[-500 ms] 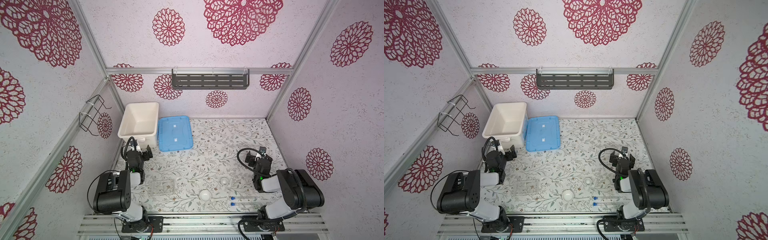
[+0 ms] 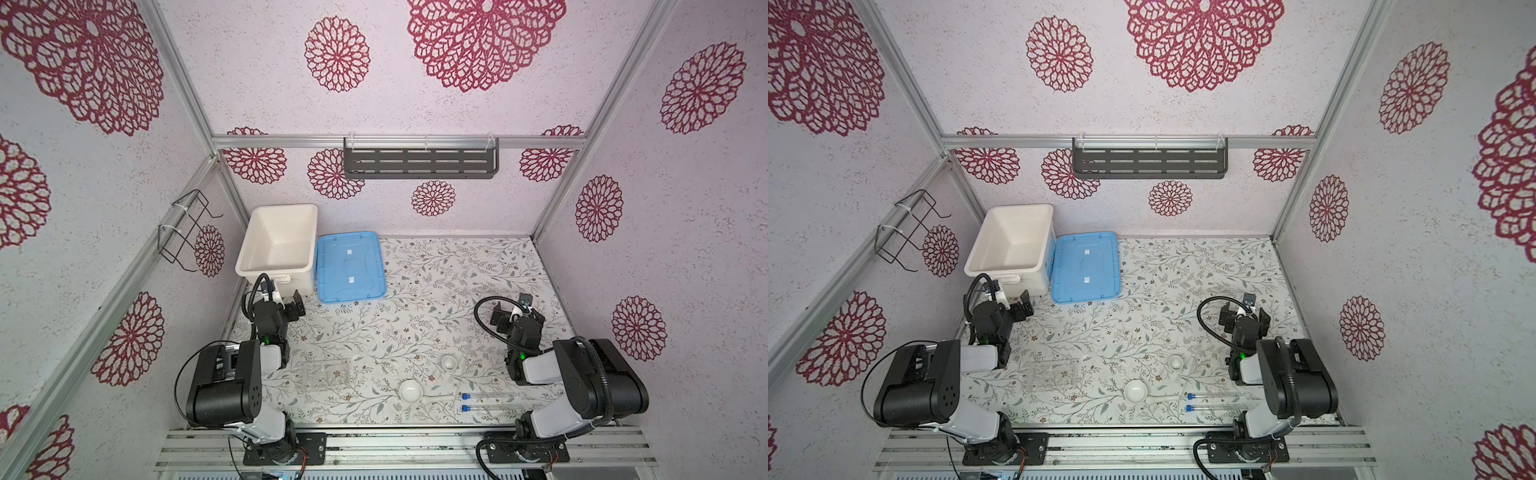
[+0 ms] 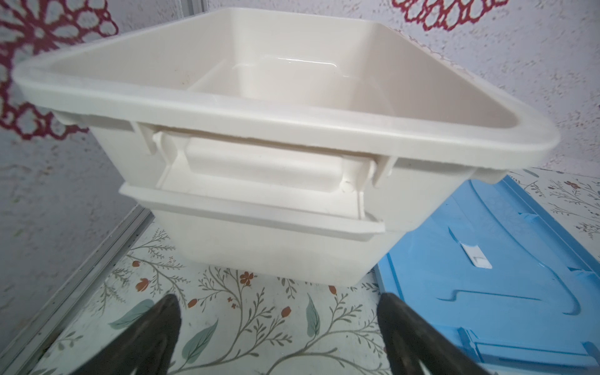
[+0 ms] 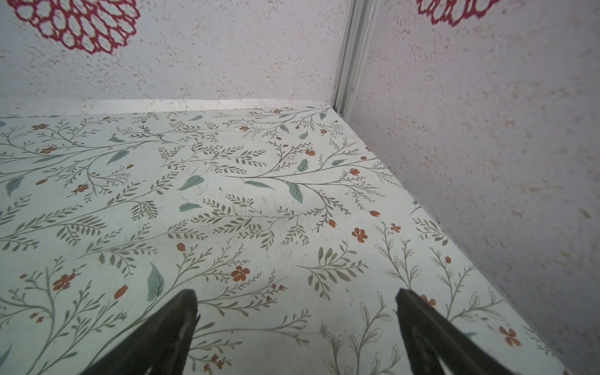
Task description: Organize the chemistry lab equipment
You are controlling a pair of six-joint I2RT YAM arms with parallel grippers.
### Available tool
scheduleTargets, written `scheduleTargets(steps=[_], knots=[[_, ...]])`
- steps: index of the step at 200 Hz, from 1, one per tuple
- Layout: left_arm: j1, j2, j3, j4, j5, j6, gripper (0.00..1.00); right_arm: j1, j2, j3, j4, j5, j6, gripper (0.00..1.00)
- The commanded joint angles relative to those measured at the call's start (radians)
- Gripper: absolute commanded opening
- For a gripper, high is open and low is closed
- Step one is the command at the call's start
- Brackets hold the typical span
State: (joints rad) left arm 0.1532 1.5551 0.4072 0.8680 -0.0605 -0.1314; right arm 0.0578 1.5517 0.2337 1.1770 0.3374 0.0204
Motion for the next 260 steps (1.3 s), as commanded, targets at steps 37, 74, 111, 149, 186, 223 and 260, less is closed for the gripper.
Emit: scheduleTargets(steps=[37,74,111,149,186,223,260], knots=[[0.003,-0.006,0.019,-0.003,0.007,0.006,0.97,-0.004,-0.014,0.014,0.042,0.013,0.021,0.99],[-0.004,-0.017,0.009,0.007,-0.007,0.008,0.97,-0.004,-0.018,0.01,0.051,0.014,0.019,0.99],[-0.042,-0.135,0.016,-0.117,-0.04,0.035,0.97,-0.003,-0.234,-0.003,-0.13,0.039,0.043,0.99],[-0.046,-0.291,0.183,-0.589,-0.113,-0.172,0.97,0.007,-0.471,0.155,-0.657,0.013,0.175,0.99],[-0.069,-0.372,0.282,-0.83,0.024,-0.254,0.97,0.165,-0.484,0.281,-0.862,-0.1,0.171,0.84],[-0.059,-0.483,0.375,-1.049,0.045,-0.409,0.97,0.41,-0.313,0.421,-0.891,-0.143,0.183,0.7],[-0.021,-0.535,0.487,-1.251,0.055,-0.467,0.97,0.592,0.011,0.715,-0.987,-0.131,0.2,0.66]])
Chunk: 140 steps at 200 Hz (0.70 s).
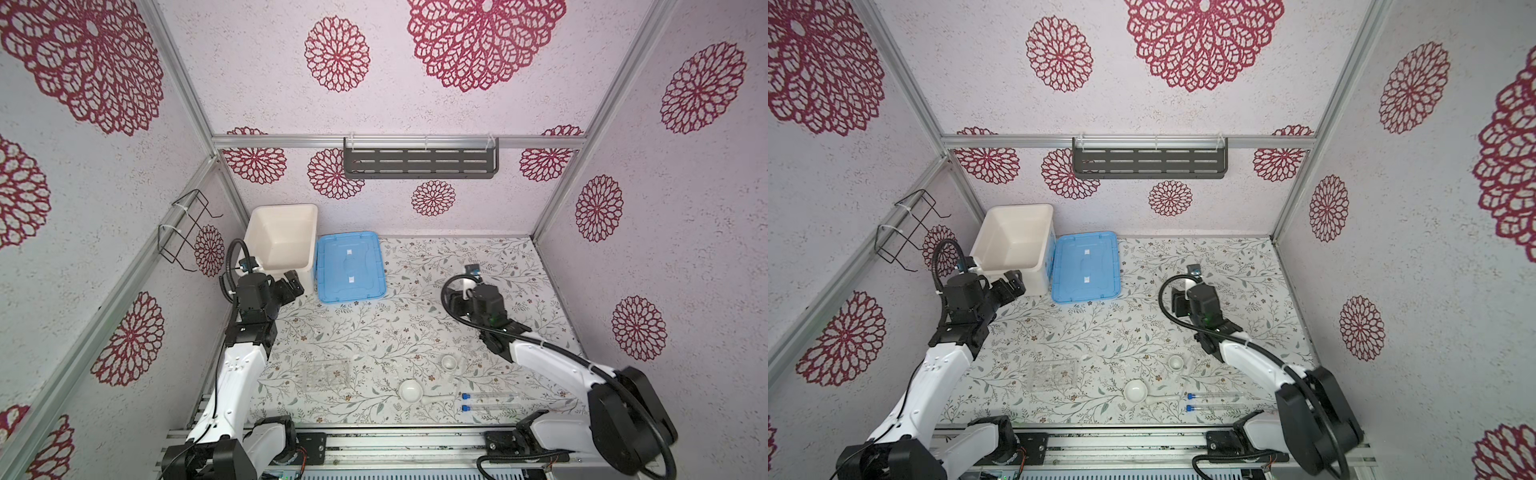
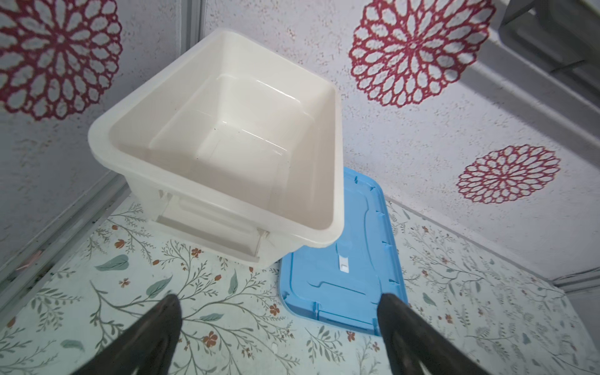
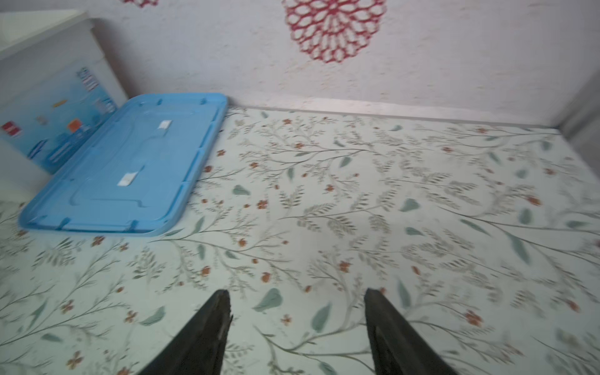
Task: Organize the chemistry lab equipment
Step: 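Grasp the blue lid's edge with the right gripper while the left nears the bin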
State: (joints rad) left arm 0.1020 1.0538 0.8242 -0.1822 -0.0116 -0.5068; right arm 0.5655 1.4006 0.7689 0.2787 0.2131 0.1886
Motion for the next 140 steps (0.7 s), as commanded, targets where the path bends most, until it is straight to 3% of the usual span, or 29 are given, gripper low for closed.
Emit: scheduleTargets(steps=[1,31,49,98,140], knots=[[0.033,-0.034,0.074,-0.206,0.007,-0.092,0.97,0.087,0.171,0.19,-0.094,-0.007,0.032,0.66],[0.114,-0.021,0.132,-0.299,0.158,-0.064,0.97,0.146,0.437,0.497,-0.295,0.045,0.101,0.61],[0.146,0.011,0.16,-0.395,0.148,-0.109,0.97,0.155,0.568,0.648,-0.387,0.027,0.132,0.59],[0.192,0.079,0.207,-0.483,0.263,-0.021,0.97,0.157,0.882,1.043,-0.651,-0.061,0.202,0.47],[0.193,0.057,0.242,-0.518,0.219,0.018,0.97,0.157,1.011,1.23,-0.77,-0.04,0.246,0.4]])
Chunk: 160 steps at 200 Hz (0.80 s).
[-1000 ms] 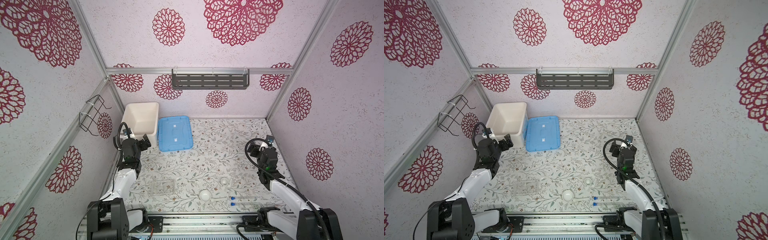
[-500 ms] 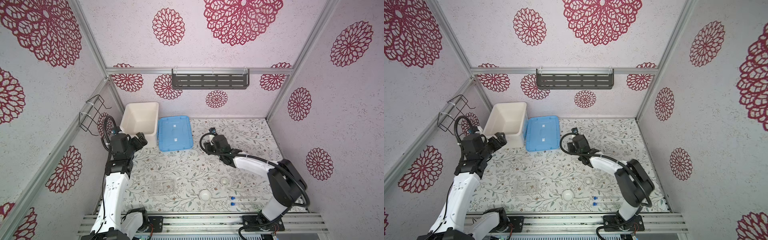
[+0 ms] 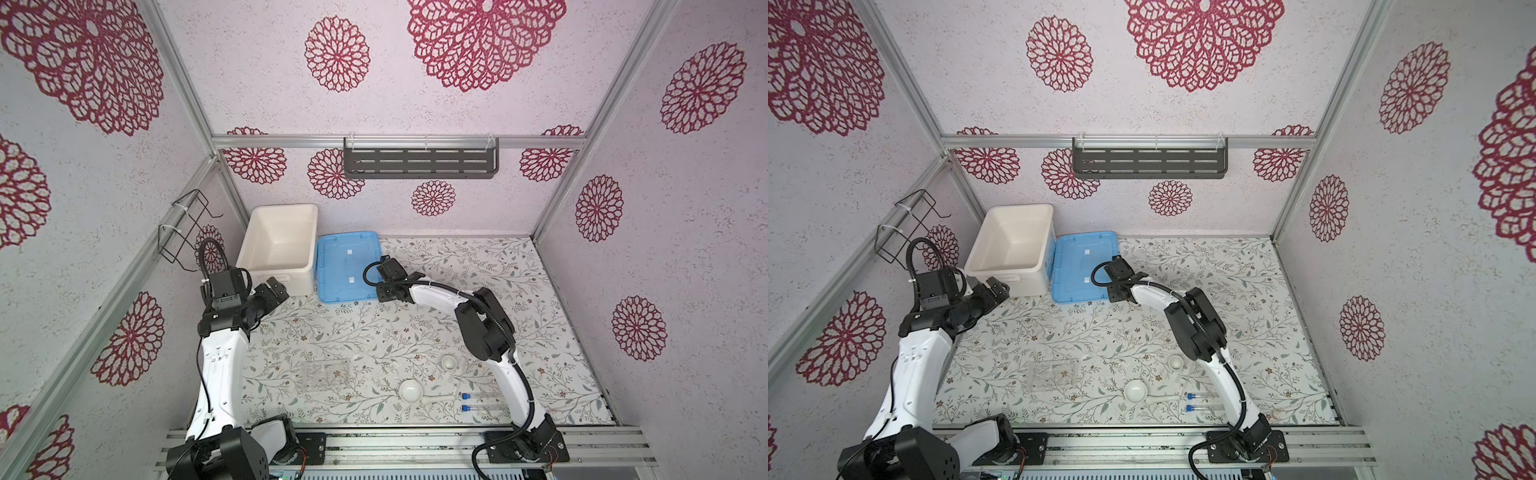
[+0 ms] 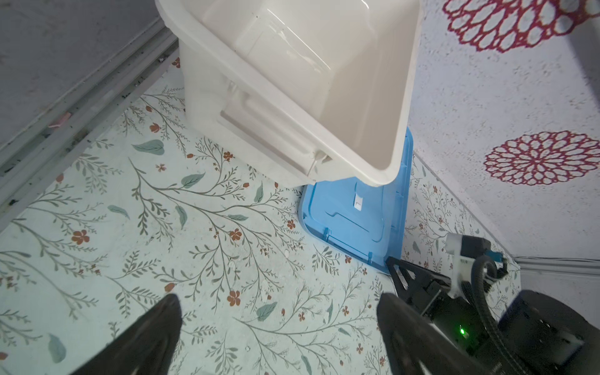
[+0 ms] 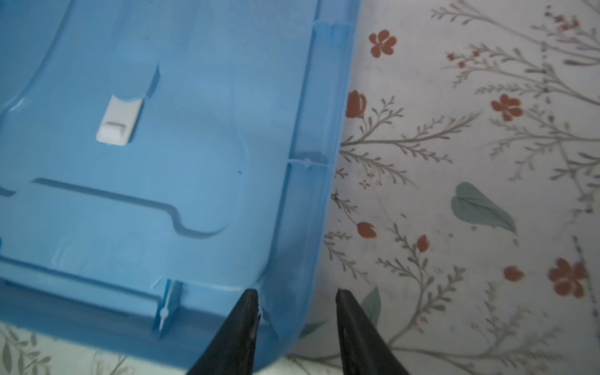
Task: Organize the chemistry lab equipment
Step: 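Grasp the blue lid's edge with the right gripper while the left nears the bin, then drag the blue lid with the right gripper away from the white bin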
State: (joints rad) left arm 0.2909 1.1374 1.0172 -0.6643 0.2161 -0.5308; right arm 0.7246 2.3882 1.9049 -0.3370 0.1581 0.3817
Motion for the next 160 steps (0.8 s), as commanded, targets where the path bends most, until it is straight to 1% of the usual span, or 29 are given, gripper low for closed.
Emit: scheduleTargets(steps=[1,21,43,58,70,78,91,131,160], knots=[[0.004,-0.028,0.05,-0.037,-0.009,0.042,0.97,-0.002,0.025,0.097,-0.156,0.017,0.055,0.4],[0.004,-0.041,0.062,-0.033,-0.015,0.045,0.97,-0.005,0.048,0.134,-0.198,0.049,0.086,0.38],[0.004,-0.048,0.076,-0.034,-0.011,0.045,0.97,-0.006,0.046,0.14,-0.235,0.085,0.118,0.24],[0.002,-0.05,0.075,-0.034,-0.004,0.042,0.97,-0.008,0.036,0.131,-0.255,0.098,0.13,0.21],[0.002,-0.05,0.071,-0.031,-0.007,0.036,0.97,-0.011,0.024,0.115,-0.268,0.104,0.139,0.16],[0.002,-0.05,0.068,-0.029,-0.011,0.036,0.97,-0.014,0.015,0.103,-0.274,0.106,0.146,0.15],[0.002,-0.05,0.072,-0.034,-0.014,0.04,0.97,-0.023,-0.016,0.06,-0.278,0.106,0.161,0.11],[0.002,-0.045,0.087,-0.028,0.004,0.025,0.97,-0.064,-0.169,-0.163,-0.223,0.103,0.199,0.08],[0.003,-0.041,0.1,-0.021,0.012,0.013,0.97,-0.121,-0.295,-0.345,-0.169,0.092,0.223,0.07]])
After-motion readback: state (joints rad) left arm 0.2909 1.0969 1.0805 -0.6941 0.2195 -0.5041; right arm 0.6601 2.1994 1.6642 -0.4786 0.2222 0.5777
